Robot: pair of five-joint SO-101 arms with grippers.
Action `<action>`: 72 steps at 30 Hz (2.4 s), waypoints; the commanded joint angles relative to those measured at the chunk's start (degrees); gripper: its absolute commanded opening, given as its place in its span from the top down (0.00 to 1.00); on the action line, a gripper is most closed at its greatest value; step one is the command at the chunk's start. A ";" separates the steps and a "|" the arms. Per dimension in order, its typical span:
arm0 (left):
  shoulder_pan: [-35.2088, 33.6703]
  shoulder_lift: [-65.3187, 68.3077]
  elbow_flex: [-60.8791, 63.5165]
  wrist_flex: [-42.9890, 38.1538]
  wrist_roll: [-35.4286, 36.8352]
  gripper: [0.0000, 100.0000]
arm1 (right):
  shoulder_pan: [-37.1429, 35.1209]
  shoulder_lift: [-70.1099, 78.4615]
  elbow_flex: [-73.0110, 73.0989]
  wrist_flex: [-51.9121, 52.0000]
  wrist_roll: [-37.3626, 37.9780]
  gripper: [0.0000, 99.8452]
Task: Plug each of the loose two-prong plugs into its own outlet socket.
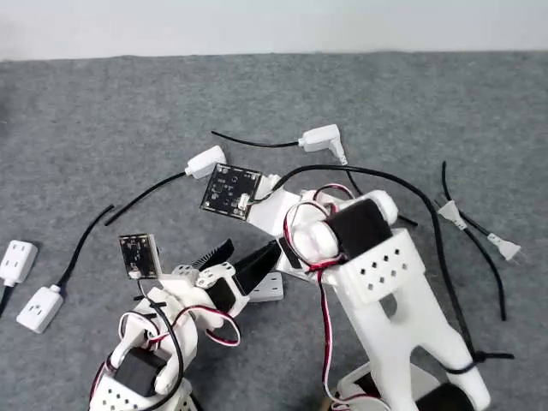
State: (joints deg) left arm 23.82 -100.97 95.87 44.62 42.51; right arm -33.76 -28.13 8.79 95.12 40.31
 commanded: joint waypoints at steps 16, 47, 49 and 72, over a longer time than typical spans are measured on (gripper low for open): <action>-12.40 0.53 -1.27 1.76 0.18 0.66 | 2.51 -0.57 2.46 -4.79 3.96 0.99; -24.09 0.62 0.84 8.35 -2.99 0.66 | -1.54 15.87 18.64 -20.70 15.38 0.99; -24.09 0.62 0.84 8.35 -2.99 0.66 | -2.68 14.20 18.90 -20.44 15.30 0.99; -24.00 0.62 0.84 8.62 -2.99 0.66 | -4.97 18.42 18.81 -24.31 15.30 0.99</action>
State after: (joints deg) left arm -0.44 -100.00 97.27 53.41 40.04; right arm -38.68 -9.76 28.13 71.91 54.73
